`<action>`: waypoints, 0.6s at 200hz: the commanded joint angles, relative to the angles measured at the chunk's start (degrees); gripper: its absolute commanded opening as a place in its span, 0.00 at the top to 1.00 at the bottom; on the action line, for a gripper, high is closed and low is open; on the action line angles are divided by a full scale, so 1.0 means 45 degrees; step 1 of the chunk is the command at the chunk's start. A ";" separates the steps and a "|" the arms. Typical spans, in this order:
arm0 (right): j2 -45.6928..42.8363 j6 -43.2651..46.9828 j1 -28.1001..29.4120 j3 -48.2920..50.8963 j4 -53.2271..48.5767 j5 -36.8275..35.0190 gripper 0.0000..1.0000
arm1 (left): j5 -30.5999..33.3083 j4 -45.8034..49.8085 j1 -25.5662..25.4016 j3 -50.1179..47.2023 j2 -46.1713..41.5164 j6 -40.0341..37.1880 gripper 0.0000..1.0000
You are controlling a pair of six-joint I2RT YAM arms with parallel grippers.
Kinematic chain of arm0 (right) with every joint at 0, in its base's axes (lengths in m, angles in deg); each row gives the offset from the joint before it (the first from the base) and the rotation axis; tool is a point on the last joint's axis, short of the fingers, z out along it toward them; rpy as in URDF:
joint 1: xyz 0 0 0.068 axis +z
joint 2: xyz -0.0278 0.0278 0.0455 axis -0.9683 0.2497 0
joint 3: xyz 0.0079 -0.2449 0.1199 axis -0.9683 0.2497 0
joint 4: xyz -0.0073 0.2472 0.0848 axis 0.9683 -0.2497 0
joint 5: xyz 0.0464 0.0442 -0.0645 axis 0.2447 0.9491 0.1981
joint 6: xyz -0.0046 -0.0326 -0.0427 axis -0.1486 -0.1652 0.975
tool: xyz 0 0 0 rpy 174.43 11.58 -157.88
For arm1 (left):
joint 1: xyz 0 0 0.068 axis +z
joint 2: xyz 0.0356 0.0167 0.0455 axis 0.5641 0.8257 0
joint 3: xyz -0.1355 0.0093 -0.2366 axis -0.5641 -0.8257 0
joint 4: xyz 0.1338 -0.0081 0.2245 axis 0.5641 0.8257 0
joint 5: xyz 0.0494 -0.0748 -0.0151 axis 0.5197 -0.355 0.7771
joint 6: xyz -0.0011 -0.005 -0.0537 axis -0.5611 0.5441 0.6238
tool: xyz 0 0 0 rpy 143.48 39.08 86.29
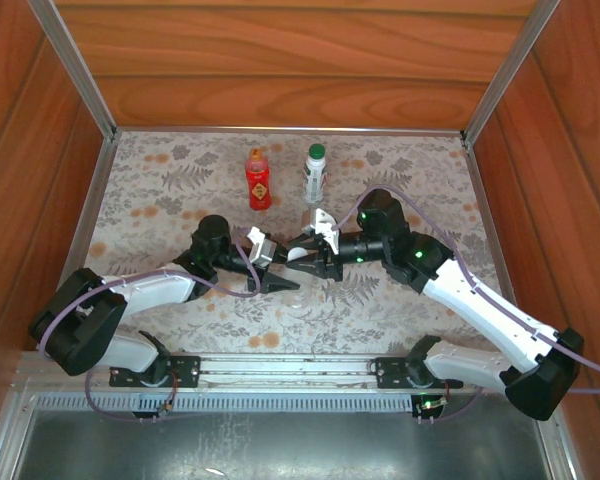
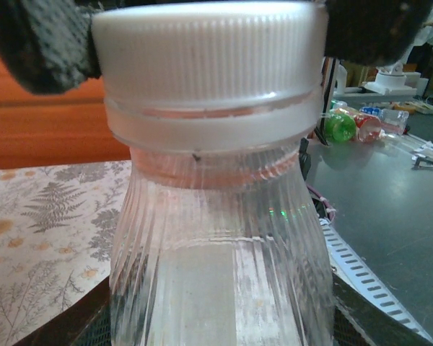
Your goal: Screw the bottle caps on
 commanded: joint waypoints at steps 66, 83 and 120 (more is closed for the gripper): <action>0.0886 -0.2134 0.0056 -0.0056 0.1130 -0.8014 1.00 | 0.8943 -0.0196 -0.0164 0.1051 0.0167 0.0272 0.57; 0.1391 -0.3693 0.0197 -0.0036 0.1619 -1.0883 1.00 | 1.0874 -0.0232 -0.0681 0.1580 0.0588 0.0260 0.57; 0.3197 -0.7384 0.0281 -0.1408 -0.0596 -1.4429 1.00 | 1.1980 -0.0227 -0.1369 0.2094 0.1285 -0.0067 0.57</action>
